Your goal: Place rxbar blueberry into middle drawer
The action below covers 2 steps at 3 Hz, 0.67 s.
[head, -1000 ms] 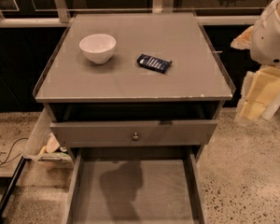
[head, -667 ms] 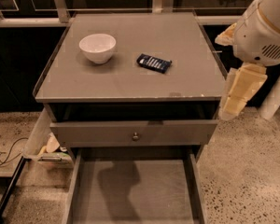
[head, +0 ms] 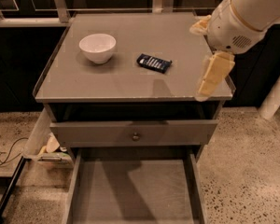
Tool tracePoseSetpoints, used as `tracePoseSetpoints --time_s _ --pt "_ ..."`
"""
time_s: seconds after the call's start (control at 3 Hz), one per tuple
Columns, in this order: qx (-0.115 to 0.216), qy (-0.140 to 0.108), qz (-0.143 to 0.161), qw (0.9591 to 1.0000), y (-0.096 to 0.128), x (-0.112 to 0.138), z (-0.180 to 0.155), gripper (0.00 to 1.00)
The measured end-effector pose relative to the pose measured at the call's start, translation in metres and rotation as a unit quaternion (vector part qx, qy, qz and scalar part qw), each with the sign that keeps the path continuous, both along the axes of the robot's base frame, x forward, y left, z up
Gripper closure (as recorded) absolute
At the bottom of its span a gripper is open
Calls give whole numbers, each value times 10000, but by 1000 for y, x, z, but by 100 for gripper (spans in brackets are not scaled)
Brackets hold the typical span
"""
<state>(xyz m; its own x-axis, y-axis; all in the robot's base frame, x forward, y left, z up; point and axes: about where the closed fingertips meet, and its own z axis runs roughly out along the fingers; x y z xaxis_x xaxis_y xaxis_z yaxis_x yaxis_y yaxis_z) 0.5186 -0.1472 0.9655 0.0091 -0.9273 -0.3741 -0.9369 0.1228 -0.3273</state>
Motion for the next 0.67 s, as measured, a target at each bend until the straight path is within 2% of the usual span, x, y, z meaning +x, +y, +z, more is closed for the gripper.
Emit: tracePoseSetpoints --time_s 0.33,0.67 --pt "349 117 22 9993 -4 41 -16 0" --pt "350 117 23 9993 -4 41 -16 0"
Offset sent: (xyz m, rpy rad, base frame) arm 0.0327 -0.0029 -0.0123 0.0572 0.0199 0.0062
